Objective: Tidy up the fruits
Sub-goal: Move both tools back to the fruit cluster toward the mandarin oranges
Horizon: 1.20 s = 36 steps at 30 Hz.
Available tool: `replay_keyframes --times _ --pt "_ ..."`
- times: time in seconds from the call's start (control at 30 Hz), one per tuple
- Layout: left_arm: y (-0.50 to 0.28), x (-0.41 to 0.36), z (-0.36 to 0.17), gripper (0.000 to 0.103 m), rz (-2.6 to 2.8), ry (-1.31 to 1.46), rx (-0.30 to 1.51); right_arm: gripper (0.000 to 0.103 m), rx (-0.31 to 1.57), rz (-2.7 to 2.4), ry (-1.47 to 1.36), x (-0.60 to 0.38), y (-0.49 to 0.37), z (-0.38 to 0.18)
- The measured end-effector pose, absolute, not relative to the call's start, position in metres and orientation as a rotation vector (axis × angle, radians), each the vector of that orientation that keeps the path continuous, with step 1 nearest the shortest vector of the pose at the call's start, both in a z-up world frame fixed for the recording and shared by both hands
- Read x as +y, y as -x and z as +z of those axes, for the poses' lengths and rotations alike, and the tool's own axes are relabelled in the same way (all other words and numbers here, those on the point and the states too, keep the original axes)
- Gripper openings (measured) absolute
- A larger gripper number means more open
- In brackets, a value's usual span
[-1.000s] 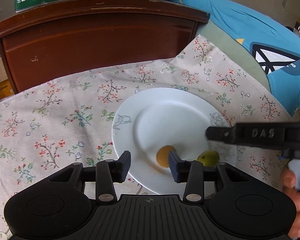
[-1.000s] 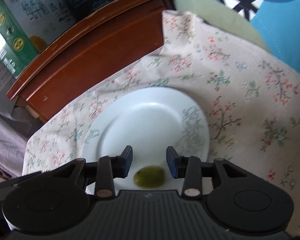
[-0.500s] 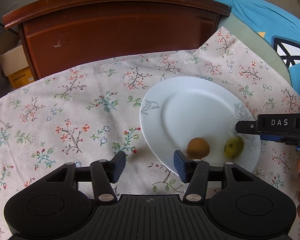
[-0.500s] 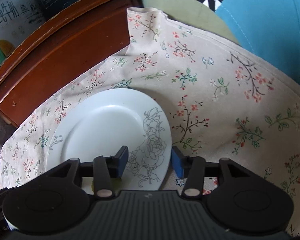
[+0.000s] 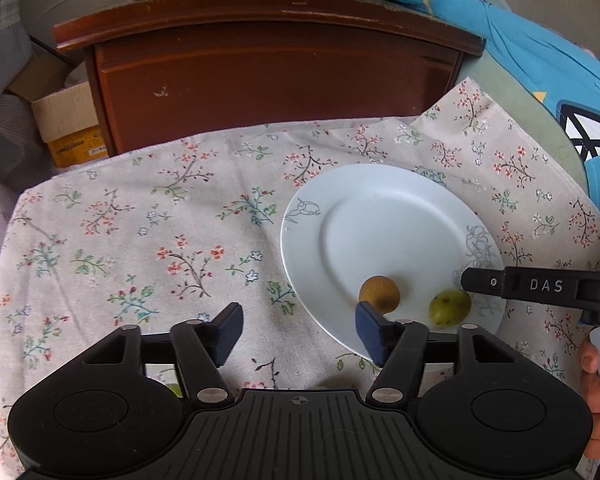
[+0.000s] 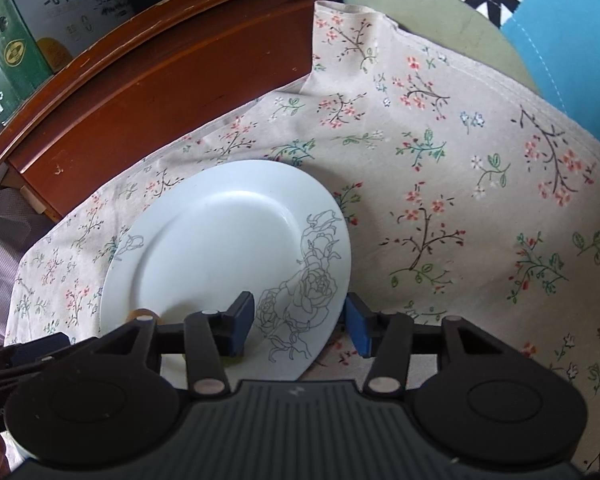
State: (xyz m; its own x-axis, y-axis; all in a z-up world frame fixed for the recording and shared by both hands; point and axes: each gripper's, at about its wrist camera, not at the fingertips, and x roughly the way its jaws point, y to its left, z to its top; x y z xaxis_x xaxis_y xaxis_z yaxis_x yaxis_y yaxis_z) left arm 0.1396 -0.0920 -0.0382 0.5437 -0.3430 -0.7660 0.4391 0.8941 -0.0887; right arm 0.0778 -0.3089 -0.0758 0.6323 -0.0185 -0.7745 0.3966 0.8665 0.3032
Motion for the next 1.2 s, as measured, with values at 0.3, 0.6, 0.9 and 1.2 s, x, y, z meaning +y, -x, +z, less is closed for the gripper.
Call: replay_keyframes --times 0.3,0.6,0.9,1.2 --pt "-0.115 -0.075 -0.022 0.075 -0.421 -0.145 0.865 0.051 0.848 -0.212 -0.428 -0.294 -0.057 -0.062" --pt "-0.086 -0.046 -0.019 0.075 -0.390 -0.077 0.877 0.051 0.844 -0.110 -0.411 -0.263 -0.028 -0.054" --pt "-0.051 -0.032 -0.027 0.075 -0.386 -0.069 0.890 0.050 0.870 -0.052 -0.430 -0.242 0.000 -0.059" --pt "-0.013 -0.036 -0.034 0.075 -0.453 -0.146 0.858 0.045 0.897 0.019 -0.430 -0.224 0.010 -0.067"
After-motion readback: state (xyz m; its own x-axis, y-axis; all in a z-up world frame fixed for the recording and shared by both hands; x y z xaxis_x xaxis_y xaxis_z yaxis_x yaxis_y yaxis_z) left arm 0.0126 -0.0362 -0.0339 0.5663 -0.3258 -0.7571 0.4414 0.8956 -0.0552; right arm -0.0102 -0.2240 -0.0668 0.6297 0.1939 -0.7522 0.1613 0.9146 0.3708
